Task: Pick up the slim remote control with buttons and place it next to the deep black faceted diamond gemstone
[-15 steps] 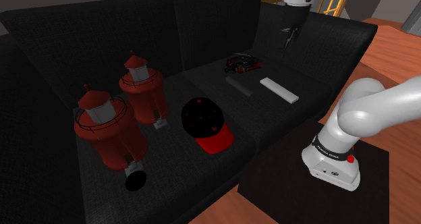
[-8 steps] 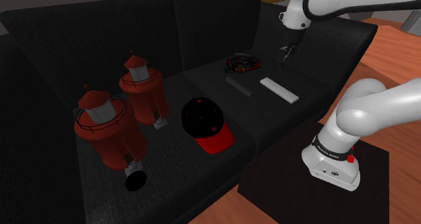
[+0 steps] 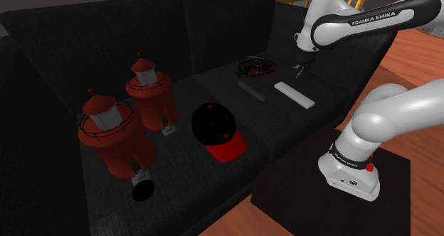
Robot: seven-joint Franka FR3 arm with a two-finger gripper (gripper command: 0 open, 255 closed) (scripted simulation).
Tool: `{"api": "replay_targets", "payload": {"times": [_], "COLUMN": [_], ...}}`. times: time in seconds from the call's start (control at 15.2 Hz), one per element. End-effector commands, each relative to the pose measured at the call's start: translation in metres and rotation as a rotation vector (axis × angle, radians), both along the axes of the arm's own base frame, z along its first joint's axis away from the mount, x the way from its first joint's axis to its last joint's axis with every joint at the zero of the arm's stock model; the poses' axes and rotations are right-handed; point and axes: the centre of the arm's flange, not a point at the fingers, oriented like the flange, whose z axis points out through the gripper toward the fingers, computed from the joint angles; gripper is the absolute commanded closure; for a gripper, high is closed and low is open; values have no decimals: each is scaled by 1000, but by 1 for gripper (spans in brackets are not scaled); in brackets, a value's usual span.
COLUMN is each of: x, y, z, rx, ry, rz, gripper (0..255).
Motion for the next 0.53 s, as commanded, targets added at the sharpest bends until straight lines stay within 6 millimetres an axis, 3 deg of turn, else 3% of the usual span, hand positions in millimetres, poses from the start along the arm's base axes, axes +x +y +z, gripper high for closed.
{"api": "replay_targets", "payload": {"times": [0.0,0.2,0.46], "x": [-2,-1,0], "y": [-16,-34,-34], "z": [-20,-45,-66], "rx": [-3,-5,-5], "ry": [-14,-25,-25], "rz": [-8,-18,-18], "gripper": [0,0,0]}}
